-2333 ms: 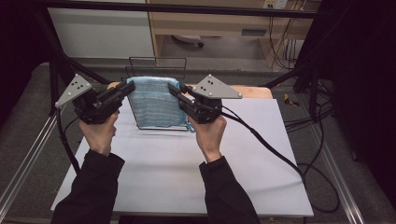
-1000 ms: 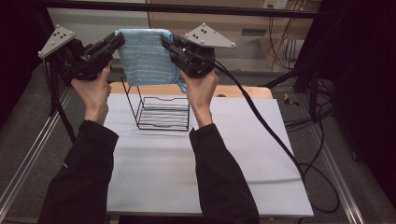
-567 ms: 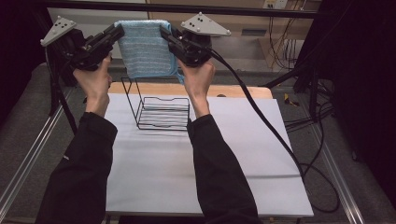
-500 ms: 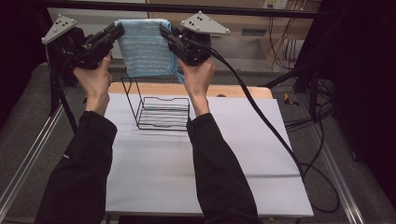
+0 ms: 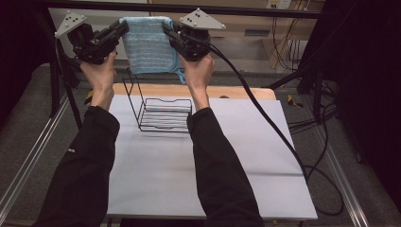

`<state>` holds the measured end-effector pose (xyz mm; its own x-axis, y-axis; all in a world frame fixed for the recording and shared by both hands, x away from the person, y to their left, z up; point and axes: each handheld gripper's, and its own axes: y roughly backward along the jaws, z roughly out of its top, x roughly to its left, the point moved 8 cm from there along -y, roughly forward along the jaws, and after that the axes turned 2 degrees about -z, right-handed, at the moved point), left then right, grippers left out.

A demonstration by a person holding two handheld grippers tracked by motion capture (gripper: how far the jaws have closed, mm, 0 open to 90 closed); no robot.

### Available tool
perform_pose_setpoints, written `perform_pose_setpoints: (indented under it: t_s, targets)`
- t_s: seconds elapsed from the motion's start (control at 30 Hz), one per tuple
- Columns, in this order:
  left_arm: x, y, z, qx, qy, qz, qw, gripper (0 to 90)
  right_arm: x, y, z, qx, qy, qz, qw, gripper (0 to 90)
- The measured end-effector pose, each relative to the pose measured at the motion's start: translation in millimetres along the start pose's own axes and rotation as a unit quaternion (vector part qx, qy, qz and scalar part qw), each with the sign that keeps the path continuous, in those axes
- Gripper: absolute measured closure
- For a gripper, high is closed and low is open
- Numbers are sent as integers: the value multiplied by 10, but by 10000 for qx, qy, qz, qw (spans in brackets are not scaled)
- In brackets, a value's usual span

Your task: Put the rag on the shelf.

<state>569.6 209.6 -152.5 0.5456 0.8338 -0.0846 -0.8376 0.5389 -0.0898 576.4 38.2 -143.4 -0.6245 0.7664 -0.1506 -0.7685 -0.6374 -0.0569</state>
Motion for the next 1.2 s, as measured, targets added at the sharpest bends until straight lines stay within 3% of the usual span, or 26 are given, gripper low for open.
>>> perform_pose_setpoints:
  t_s: [0.2,0.3,0.43,0.67,0.9,1.07,1.2]
  targets:
    - [54,-87,-199,311,-26,6,9995,815,-46,-72,-240,217,-38,-69,9997,786]
    - [40,-91,-250,275,-89,-35,9996,815,-67,-68,-341,252,-114,-58,9996,786]
    - [58,-108,-382,475,-149,22,9988,815,-64,-63,-451,359,-138,-36,9993,786]
    - [66,-51,-576,646,-205,-70,9977,814,-20,-13,-598,528,-181,54,9984,785]
    - [63,36,-695,883,-234,-229,9956,812,60,44,-741,686,-353,177,9969,782]
    - [18,105,-708,863,-313,-276,9954,812,88,107,-778,746,-469,282,9957,780]
    - [-12,153,-726,900,-260,-357,9950,813,117,162,-789,793,-548,378,9946,774]
